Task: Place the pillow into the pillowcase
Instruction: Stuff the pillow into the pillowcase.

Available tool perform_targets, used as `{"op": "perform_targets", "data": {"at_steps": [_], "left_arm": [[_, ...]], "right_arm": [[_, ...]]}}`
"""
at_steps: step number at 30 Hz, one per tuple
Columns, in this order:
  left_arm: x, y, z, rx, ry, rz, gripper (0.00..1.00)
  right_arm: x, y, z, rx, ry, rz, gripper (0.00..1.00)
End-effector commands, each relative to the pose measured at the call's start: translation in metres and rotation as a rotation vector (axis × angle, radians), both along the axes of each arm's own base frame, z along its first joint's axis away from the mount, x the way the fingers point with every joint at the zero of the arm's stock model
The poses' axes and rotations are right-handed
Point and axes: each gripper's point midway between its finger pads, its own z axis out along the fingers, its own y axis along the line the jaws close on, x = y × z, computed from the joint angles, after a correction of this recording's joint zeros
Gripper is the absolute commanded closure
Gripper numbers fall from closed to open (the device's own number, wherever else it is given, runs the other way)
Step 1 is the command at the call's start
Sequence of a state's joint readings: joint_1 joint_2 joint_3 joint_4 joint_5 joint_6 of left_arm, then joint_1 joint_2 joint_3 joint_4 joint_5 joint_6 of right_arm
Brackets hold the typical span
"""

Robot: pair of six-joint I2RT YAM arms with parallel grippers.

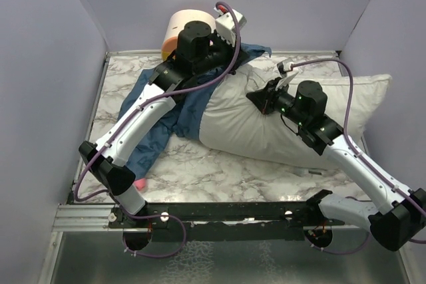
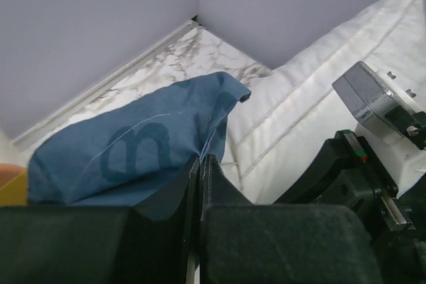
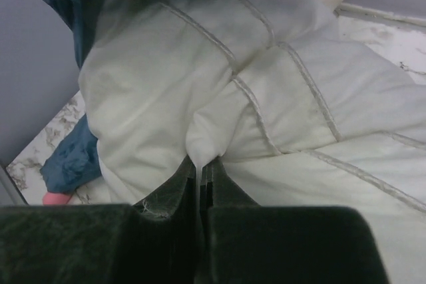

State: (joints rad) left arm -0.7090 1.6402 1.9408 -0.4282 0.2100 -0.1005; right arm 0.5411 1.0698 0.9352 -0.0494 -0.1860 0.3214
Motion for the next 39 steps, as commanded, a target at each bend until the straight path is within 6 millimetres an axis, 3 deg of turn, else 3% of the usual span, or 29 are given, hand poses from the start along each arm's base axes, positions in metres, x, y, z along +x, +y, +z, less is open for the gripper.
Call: {"op": "perform_targets", "data": {"at_steps": [1,3,6,9,11,14,17,19,23,26,28,32,35,39], "left_arm": [[-0.043,-0.043,0.054,-0.328,0.042,-0.264,1.0],[-0.046,-0.05,0.047,-0.361,0.106,-0.295,1.0],[-0.057,-0.053,0.055,-0.444,0.147,-0.347,1.0],[-0.065,-0.051,0.062,-0.504,0.167,-0.36,1.0],[-0.068,-0.048,0.065,-0.545,0.183,-0.362,1.0],[-0.079,-0.044,0.079,-0.673,0.248,-0.411,1.0],[-0.079,-0.042,0.082,-0.705,0.287,-0.403,1.0],[-0.068,-0.037,0.066,-0.665,0.313,-0.321,1.0],[-0.033,-0.017,-0.014,-0.624,0.502,-0.087,1.0],[-0.018,-0.003,-0.078,-0.571,0.605,0.045,1.0],[-0.014,0.006,-0.099,-0.538,0.615,0.095,1.0],[-0.011,0.017,-0.095,-0.521,0.578,0.112,1.0],[-0.01,0.021,-0.083,-0.517,0.543,0.101,1.0],[-0.014,0.025,-0.071,-0.531,0.521,0.088,1.0]], "right_arm": [[-0.005,0.027,0.077,0.15,-0.149,0.127,0.99],[-0.003,0.026,0.112,0.201,-0.228,0.118,0.99],[-0.002,0.02,0.155,0.252,-0.328,0.086,0.99],[-0.001,0.02,0.171,0.253,-0.379,0.089,0.99],[0.012,0.024,0.147,0.204,-0.32,0.07,0.99],[0.037,0.019,0.071,0.113,-0.159,-0.035,0.99],[0.035,0.013,0.021,0.06,-0.067,-0.061,0.99],[0.027,0.012,0.004,0.042,-0.04,-0.044,0.99],[0.001,0.03,-0.008,0.022,-0.054,0.142,0.97],[-0.014,0.039,0.0,0.035,-0.081,0.243,0.79],[-0.022,0.038,0.015,0.041,-0.131,0.272,0.64],[-0.036,0.028,0.06,0.026,-0.286,0.282,0.32],[-0.029,0.017,0.082,-0.031,-0.368,0.223,0.13],[0.002,0.002,0.076,-0.155,-0.346,0.084,0.07]]}}
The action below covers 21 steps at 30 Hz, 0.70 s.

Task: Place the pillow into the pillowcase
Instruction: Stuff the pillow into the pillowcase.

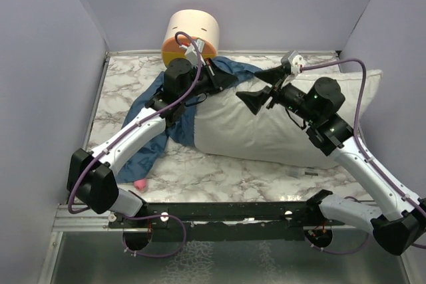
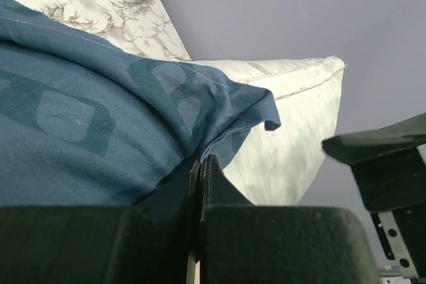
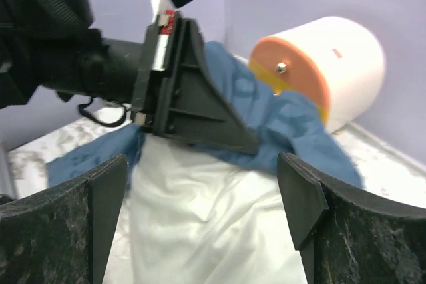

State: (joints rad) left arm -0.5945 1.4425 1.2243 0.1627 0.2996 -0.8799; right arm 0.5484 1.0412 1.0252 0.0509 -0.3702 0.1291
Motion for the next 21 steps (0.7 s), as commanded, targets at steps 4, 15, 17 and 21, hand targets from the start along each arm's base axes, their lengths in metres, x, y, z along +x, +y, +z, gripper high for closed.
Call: {"op": "perform_targets", "data": {"at_steps": [4,15,17,21], "left_arm": [[-0.011,0.018,0.048,-0.028,-0.105,0.038,1.0],[-0.02,0.027,0.124,-0.103,-0.273,0.049,1.0],[-0.022,0.024,0.131,-0.109,-0.285,0.026,1.0],[-0.024,0.019,0.141,-0.121,-0.302,-0.005,1.0]], "right_arm": [[0.04,-0.023,-0.01,-0.179,-0.008,-0.209,0.07],[0.055,-0.013,-0.056,-0.25,0.075,-0.187,0.06],[0.063,-0.004,-0.07,-0.268,0.107,-0.164,0.06],[0.063,0.023,-0.09,-0.244,0.185,-0.041,0.21]]}}
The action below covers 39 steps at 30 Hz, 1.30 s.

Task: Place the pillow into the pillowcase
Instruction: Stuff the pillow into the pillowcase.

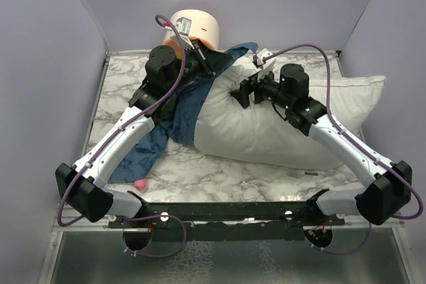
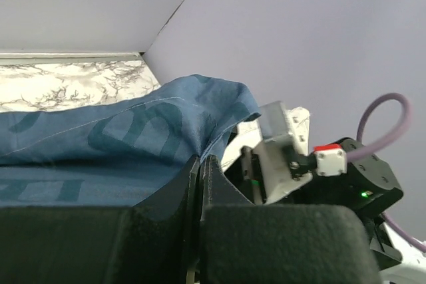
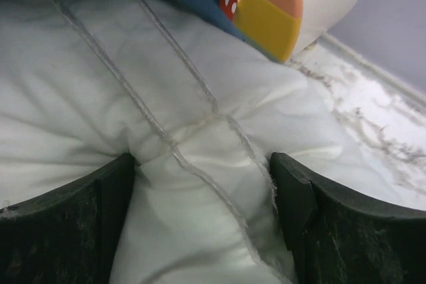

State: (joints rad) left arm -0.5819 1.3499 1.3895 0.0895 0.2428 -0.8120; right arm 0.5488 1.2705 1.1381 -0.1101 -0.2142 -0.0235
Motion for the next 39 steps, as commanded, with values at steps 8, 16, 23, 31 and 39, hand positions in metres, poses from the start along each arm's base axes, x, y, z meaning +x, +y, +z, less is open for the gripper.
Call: {"op": "perform_targets", "data": {"at_steps": [8,16,23,31,39], "left_arm": [[-0.006,-0.017,0.051,-0.067,-0.1,-0.094,1.0],[-0.022,-0.068,0.047,-0.12,-0.077,-0.222,1.0],[-0.025,-0.082,0.037,-0.204,-0.022,-0.253,1.0],[0.034,-0.042,-0.055,-0.128,0.16,-0.097,1.0],[0.079,-0.036,-0.067,0.002,0.129,-0.051,1.0]], "right_arm": [[-0.038,0.053,0.074,0.354,-0.047,0.332,0.96],[-0.004,0.059,0.11,0.415,-0.071,0.191,0.99],[-0.03,0.074,-0.013,0.332,0.168,0.223,0.99],[-0.058,0.042,-0.024,0.31,0.154,0.172,0.76],[-0.067,0.038,0.034,0.33,0.07,0.206,0.41]]}}
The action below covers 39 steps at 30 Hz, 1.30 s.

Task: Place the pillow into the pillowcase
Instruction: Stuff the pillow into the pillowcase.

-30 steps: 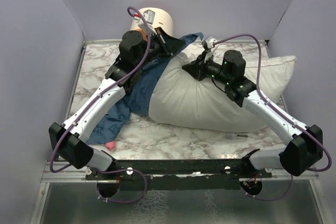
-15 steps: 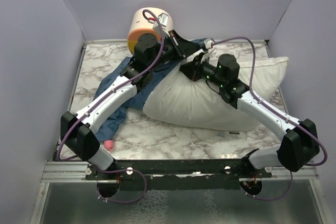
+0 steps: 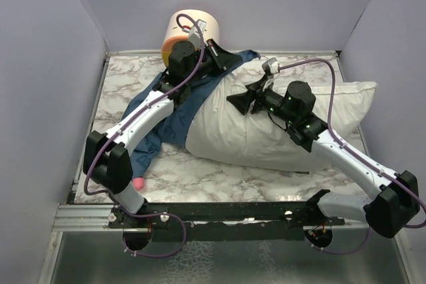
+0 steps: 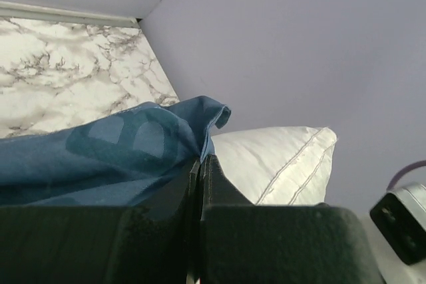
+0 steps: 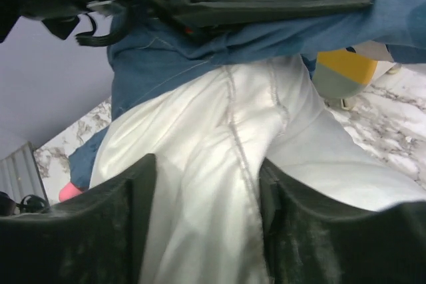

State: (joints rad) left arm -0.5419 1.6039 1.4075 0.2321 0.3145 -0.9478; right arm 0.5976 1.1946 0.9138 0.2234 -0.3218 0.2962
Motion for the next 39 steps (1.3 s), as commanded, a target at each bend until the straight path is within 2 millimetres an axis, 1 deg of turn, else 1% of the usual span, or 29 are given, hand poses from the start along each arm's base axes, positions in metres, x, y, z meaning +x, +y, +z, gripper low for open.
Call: {"op": "perform_targets", "data": {"at_steps": [1,2,3,4,5,7,9,10,12,15,17,18,21,23,24,26,29,33,36,37,39], "left_arm": [[0.023,0.0,0.001,0.041,-0.043,-0.009,1.0],[0.027,0.002,0.001,0.043,-0.044,-0.003,0.96],[0.029,0.004,0.007,0.042,-0.055,0.004,0.91],[0.037,0.003,0.001,0.057,-0.046,0.013,0.84],[0.042,0.003,0.004,0.075,-0.061,0.022,0.77],[0.053,0.008,0.013,0.112,-0.09,0.06,0.61],[0.067,0.018,0.027,0.162,-0.113,0.134,0.43],[0.074,0.025,0.034,0.191,-0.129,0.169,0.38],[0.084,0.039,0.052,0.224,-0.168,0.216,0.34],[0.089,0.057,0.073,0.247,-0.201,0.246,0.33],[0.089,0.07,0.085,0.265,-0.225,0.256,0.32],[0.085,0.076,0.092,0.276,-0.244,0.255,0.32],[0.068,0.095,0.107,0.303,-0.299,0.255,0.31],[0.049,0.107,0.112,0.309,-0.325,0.237,0.31],[0.04,0.113,0.11,0.311,-0.325,0.225,0.31],[0.02,0.121,0.091,0.322,-0.293,0.188,0.31],[-0.014,0.13,0.045,0.328,-0.195,0.151,0.31],[-0.064,0.144,-0.04,0.294,0.002,0.153,0.31],[-0.097,0.156,-0.09,0.225,0.167,0.197,0.31],[-0.105,0.16,-0.105,0.209,0.215,0.218,0.31],[-0.119,0.171,-0.134,0.21,0.299,0.273,0.31]], "right_arm": [[-0.027,0.002,0.041,0.016,-0.049,0.071,0.37],[-0.029,-0.001,0.05,0.017,-0.067,0.066,0.34],[-0.031,-0.004,0.059,0.014,-0.087,0.062,0.3],[-0.034,-0.007,0.066,0.009,-0.105,0.06,0.27],[-0.037,-0.01,0.073,0.005,-0.12,0.059,0.24],[-0.043,-0.014,0.086,-0.004,-0.15,0.065,0.23],[-0.051,-0.014,0.091,-0.017,-0.159,0.097,0.23],[-0.055,-0.013,0.091,-0.024,-0.155,0.122,0.23],[-0.067,-0.008,0.091,-0.035,-0.148,0.193,0.23],[-0.088,0.001,0.081,-0.036,-0.111,0.325,0.24],[-0.098,0.006,0.068,-0.048,-0.068,0.396,0.25],[-0.1,0.007,0.057,-0.063,-0.032,0.412,0.26],[-0.094,0.007,0.024,-0.131,0.064,0.397,0.29],[-0.087,0.005,0.004,-0.184,0.112,0.371,0.29],[-0.084,0.004,-0.005,-0.208,0.127,0.356,0.29],[-0.077,0.002,-0.022,-0.248,0.167,0.327,0.29],[-0.067,0.0,-0.046,-0.293,0.226,0.284,0.29],[-0.055,-0.003,-0.072,-0.323,0.303,0.204,0.28],[-0.046,-0.009,-0.092,-0.352,0.367,0.123,0.28],[-0.041,-0.012,-0.096,-0.359,0.382,0.088,0.27],[-0.03,-0.021,-0.112,-0.39,0.417,-0.01,0.27]]}}
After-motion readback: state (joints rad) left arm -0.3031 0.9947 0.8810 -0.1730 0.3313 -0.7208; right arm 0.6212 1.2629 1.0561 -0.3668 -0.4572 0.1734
